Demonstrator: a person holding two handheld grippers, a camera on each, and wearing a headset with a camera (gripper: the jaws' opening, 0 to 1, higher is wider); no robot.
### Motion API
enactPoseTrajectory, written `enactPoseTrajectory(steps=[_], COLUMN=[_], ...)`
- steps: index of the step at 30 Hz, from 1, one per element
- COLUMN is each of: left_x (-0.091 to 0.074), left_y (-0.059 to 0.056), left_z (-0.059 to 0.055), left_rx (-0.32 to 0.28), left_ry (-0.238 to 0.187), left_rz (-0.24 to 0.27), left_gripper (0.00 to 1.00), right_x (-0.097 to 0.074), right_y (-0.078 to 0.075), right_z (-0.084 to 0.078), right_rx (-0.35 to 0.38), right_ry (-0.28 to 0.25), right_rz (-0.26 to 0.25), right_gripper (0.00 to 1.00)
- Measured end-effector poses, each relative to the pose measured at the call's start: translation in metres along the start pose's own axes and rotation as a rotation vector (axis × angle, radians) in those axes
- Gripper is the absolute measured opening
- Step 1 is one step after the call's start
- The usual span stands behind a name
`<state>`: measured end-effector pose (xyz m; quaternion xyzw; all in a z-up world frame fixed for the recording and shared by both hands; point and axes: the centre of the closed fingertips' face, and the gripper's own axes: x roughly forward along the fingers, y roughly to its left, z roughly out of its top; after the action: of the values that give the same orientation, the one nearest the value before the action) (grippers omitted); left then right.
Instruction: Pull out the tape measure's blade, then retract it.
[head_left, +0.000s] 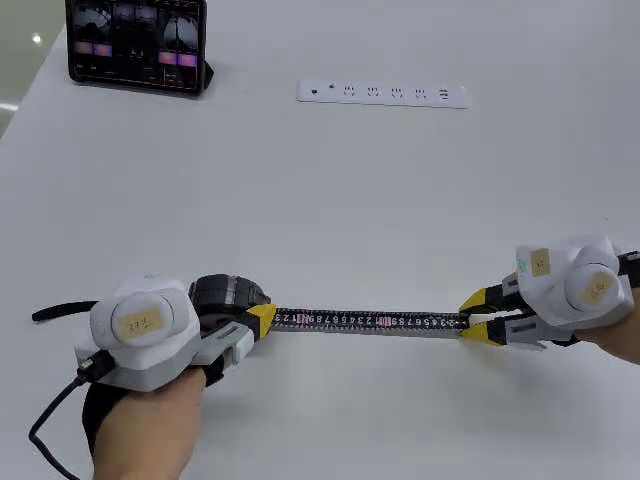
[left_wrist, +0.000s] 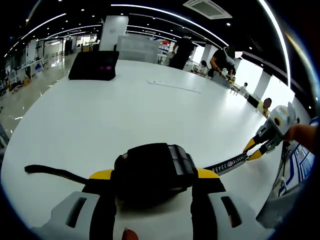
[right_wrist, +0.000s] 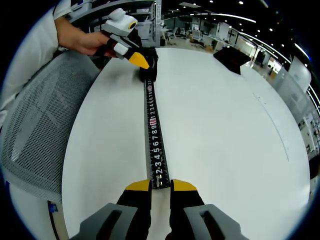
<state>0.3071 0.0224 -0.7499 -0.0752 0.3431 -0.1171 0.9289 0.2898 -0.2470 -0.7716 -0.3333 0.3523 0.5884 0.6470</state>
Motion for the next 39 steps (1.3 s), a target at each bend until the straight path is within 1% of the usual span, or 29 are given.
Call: enactPoseTrajectory(steps=[21, 39], left_x=[-0.001, -0.001], left_y=[0.000, 0.000], left_z=[0.000, 0.000], left_rx=[-0.018, -0.022], left_ry=[-0.003, -0.008], left_rz=[-0.018, -0.029], left_gripper=[0.56, 0.56], right_x=[0.011, 0.022], right_y=[0.000, 0.000], right_z=[0.022, 0.036], right_rx=[-0.012, -0.006], right_ry=[-0.027, -0.060], right_rz=[0.016, 0.028], right_gripper=[0.09, 0.09])
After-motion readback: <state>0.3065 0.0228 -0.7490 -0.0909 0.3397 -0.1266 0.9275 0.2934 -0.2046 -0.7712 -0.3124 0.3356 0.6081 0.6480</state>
